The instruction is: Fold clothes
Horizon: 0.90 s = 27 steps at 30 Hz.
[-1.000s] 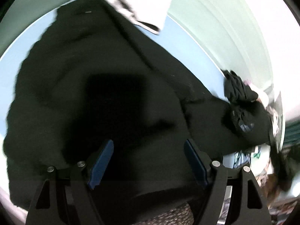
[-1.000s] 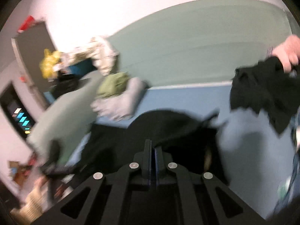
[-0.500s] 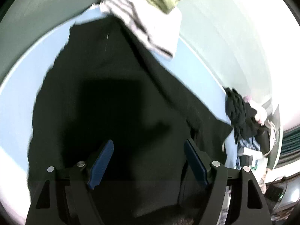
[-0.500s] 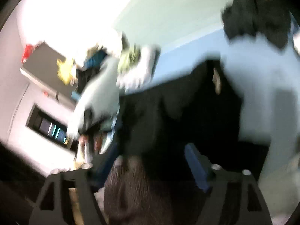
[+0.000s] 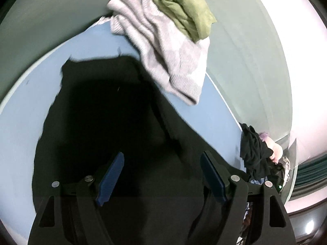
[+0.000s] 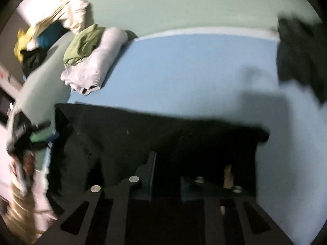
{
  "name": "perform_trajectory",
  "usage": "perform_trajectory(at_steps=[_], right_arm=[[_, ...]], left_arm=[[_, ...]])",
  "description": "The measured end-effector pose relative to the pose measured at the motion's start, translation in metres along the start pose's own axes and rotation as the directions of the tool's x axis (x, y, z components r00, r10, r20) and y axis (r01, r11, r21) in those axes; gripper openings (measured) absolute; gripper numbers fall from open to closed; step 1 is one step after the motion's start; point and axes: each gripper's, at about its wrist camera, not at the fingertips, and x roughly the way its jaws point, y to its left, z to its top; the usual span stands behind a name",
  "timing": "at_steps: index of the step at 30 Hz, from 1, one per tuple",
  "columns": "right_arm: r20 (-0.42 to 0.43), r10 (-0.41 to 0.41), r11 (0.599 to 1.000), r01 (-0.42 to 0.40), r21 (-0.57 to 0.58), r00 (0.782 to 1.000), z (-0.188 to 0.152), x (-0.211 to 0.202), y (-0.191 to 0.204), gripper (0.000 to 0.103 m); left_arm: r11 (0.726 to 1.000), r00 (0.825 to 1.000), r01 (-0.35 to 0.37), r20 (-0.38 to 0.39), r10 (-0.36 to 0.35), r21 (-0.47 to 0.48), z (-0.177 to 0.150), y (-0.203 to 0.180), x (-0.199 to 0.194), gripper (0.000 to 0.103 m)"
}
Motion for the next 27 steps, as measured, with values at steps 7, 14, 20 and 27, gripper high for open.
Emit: perform_trajectory(at_steps=[7, 14, 20, 27], right_arm=[[0.052, -0.033, 0.999, 0.034, -0.005, 0.998, 0.066, 0.004, -0.01, 0.009], [0.058, 0.208, 0.798, -0.204, 0.567, 0.976, 0.098, 0.083, -0.106, 0.009], [0.108, 0.242, 0.778, -0.26, 0.572, 0.964, 0.075, 0.058, -0.109, 0.068], [0.03, 0.007, 0.993, -0.01, 0.117, 1.0, 0.061, 0.021, -0.033, 0.072]], left_arm=[[0.998, 0.998, -0.056, -0.024, 0.057, 0.04, 0.051, -0.018, 0.03, 0.074], [0.978, 0.999, 0.037, 0.012, -0.035, -0.205, 0.092, 0.021, 0.049, 0.07], [0.981, 0.995, 0.091, 0.055, -0.083, -0.171, 0.073, 0.021, 0.034, 0.07], [0.973, 0.961, 0.226, -0.155, -0.23, -0.041, 0.027, -0.06, 0.067, 0.071]])
